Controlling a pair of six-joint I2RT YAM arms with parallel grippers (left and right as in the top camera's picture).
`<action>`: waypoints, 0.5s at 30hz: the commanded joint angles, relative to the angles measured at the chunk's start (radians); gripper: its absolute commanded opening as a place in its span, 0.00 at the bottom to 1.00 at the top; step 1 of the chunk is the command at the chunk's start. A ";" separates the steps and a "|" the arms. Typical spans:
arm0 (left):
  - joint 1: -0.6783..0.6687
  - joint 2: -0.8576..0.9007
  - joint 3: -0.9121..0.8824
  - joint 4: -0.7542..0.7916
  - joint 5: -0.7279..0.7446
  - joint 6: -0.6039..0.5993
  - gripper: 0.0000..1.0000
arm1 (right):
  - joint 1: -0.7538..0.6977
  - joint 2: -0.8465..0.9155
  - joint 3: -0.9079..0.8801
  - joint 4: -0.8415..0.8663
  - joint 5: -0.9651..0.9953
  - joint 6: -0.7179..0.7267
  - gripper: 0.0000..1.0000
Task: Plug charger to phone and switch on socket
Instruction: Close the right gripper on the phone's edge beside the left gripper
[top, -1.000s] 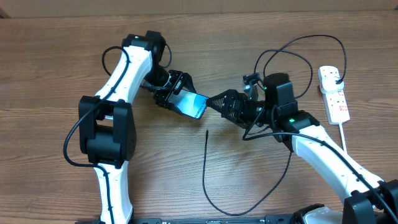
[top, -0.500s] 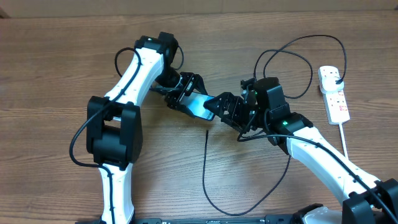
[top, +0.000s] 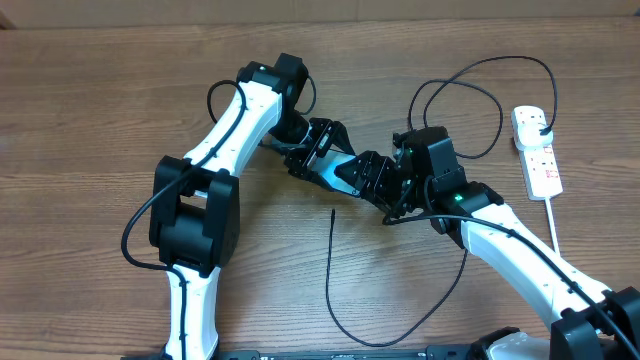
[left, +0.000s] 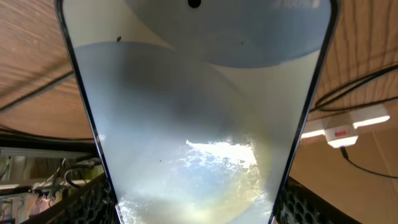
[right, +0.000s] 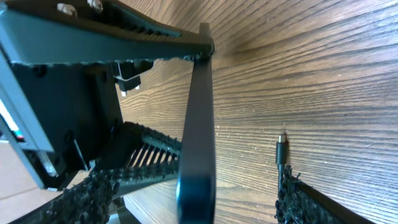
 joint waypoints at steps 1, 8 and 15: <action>-0.010 0.000 0.028 0.000 0.068 -0.013 0.04 | 0.005 0.012 0.017 0.003 0.032 -0.004 0.84; -0.031 0.000 0.028 0.000 0.072 -0.014 0.04 | 0.005 0.013 0.015 0.002 0.061 -0.004 0.76; -0.034 0.000 0.028 0.007 0.072 -0.013 0.04 | 0.005 0.013 0.015 0.002 0.064 -0.004 0.58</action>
